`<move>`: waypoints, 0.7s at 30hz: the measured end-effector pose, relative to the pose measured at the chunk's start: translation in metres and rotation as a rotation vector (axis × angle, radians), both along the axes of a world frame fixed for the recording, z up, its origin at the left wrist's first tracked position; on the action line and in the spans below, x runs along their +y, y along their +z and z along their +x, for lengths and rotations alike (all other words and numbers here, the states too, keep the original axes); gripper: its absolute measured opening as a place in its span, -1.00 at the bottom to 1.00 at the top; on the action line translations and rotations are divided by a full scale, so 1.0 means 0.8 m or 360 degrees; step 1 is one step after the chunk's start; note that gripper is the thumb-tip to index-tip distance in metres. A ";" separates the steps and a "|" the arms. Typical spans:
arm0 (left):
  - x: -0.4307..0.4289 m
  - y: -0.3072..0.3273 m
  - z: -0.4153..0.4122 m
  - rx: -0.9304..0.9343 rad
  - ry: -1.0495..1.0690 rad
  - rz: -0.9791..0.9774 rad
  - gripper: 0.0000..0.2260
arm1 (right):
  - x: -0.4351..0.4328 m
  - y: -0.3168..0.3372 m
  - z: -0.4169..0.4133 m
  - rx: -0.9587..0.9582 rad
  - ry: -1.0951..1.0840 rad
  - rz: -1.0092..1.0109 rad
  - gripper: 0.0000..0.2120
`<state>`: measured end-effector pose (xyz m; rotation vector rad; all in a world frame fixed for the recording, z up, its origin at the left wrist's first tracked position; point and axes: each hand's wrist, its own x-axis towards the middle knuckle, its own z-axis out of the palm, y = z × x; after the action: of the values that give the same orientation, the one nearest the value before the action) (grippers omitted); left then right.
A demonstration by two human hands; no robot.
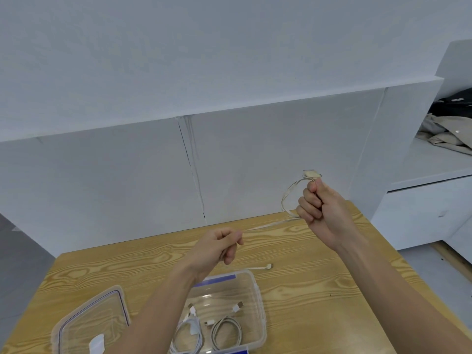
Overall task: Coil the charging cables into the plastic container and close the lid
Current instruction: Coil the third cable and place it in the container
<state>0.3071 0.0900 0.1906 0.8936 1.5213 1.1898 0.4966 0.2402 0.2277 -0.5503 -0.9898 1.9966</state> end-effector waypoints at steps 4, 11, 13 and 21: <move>0.011 0.005 0.000 -0.0681 0.0260 -0.0047 -0.85 | -0.002 -0.007 -0.001 -0.0151 0.0000 0.0161 -0.68; 0.044 0.046 0.047 -0.1210 0.0771 0.0059 -0.91 | -0.024 -0.021 -0.018 -0.0351 -0.0007 0.0415 -0.68; 0.050 0.052 0.066 -0.1007 0.0765 0.0142 -0.91 | -0.029 -0.024 -0.024 -0.0354 -0.0015 0.0450 -0.68; 0.063 0.046 0.117 0.0046 0.0717 0.0429 -0.75 | -0.043 -0.028 -0.034 -0.0323 -0.0030 0.0437 -0.69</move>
<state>0.4009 0.1403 0.2275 0.7610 1.6628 1.7453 0.4692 0.2061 0.2054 -0.6143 -1.3522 1.7741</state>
